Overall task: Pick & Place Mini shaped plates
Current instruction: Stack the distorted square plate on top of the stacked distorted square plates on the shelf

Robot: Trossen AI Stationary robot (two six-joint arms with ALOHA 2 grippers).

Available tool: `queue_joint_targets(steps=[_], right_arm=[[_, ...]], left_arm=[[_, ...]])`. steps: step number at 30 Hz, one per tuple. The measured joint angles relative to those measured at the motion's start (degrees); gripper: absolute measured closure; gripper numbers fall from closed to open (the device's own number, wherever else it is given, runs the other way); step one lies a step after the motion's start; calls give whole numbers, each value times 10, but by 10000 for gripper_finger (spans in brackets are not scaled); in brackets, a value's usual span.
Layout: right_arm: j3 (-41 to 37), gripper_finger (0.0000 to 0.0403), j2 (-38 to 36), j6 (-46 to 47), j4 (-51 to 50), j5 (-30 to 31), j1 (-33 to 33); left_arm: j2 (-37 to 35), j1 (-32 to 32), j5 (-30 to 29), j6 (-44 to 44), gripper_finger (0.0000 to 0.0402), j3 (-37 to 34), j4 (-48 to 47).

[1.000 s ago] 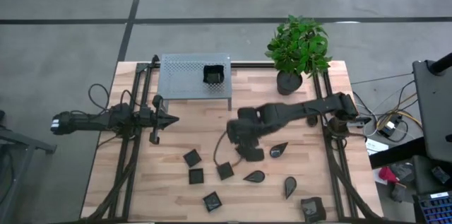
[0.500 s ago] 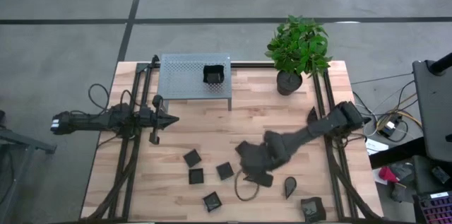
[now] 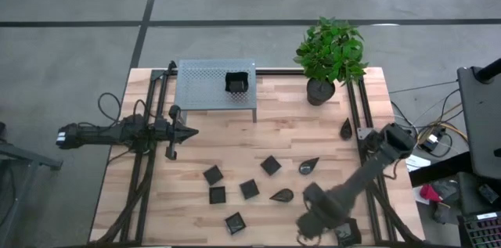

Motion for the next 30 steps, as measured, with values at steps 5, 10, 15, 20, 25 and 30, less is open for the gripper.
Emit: queue_joint_targets(steps=[5, 10, 15, 20, 25, 30], right_arm=[[-20, 256, 0, 154, 61, -25, 54], [-52, 249, 0, 255, 127, -43, 105], [-89, 254, 0, 273, 210, -40, 117], [-113, 262, 0, 267, 234, -35, 116], [-130, 266, 0, 270, 243, -36, 116], [-148, 265, 0, 269, 251, -36, 116]], left_arm=[[0, 0, 0, 0, 401, 0, 0], [0, 0, 0, 0, 401, 0, 0], [0, 0, 0, 0, 401, 0, 0], [0, 0, 0, 0, 401, 0, 0], [0, 0, 0, 0, 401, 0, 0], [0, 0, 0, 0, 401, 0, 0]])
